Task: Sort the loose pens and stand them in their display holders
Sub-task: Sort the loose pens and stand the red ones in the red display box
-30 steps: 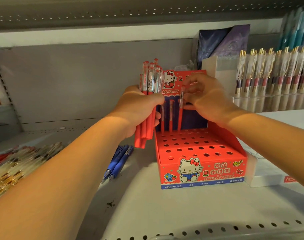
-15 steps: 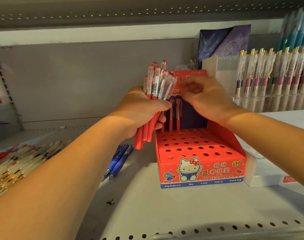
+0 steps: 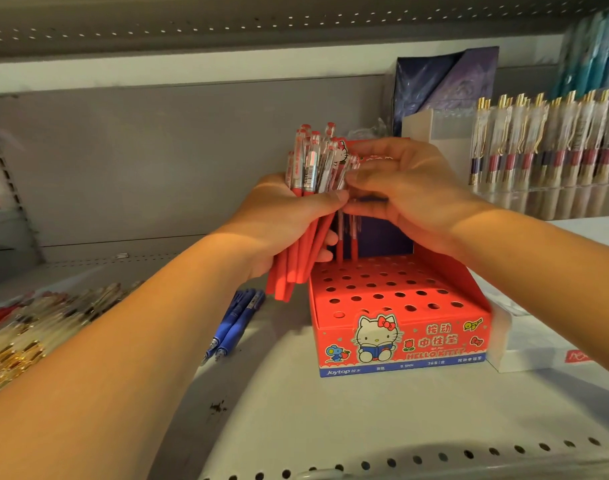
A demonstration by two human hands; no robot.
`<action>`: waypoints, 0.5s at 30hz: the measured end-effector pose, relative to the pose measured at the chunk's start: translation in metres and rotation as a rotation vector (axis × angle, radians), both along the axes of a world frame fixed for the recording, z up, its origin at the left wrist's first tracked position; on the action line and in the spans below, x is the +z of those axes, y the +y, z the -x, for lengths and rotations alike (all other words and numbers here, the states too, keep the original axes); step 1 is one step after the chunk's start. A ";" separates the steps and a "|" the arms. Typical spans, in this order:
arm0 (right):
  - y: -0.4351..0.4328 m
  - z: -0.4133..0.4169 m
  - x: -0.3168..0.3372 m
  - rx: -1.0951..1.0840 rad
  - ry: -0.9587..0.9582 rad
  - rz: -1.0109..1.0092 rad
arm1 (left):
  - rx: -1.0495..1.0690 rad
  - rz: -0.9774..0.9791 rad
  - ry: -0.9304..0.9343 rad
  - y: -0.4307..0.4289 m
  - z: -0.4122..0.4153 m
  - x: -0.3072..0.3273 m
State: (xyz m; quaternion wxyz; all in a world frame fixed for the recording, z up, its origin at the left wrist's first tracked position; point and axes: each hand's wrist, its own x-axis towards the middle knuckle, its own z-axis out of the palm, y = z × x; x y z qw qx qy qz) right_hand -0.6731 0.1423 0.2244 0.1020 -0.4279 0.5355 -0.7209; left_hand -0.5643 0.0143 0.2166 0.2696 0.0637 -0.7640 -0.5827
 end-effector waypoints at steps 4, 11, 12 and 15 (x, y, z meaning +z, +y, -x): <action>-0.001 0.002 0.002 -0.077 -0.029 0.004 | 0.030 -0.023 0.018 0.001 -0.002 0.002; 0.005 0.020 0.008 -0.395 0.225 -0.036 | 0.168 0.009 0.065 -0.006 0.000 0.003; 0.004 0.024 0.007 -0.465 0.320 -0.081 | 0.175 0.006 0.068 -0.006 0.001 0.004; 0.002 0.032 0.001 -0.550 0.459 -0.147 | 0.170 0.005 0.064 -0.004 -0.001 0.005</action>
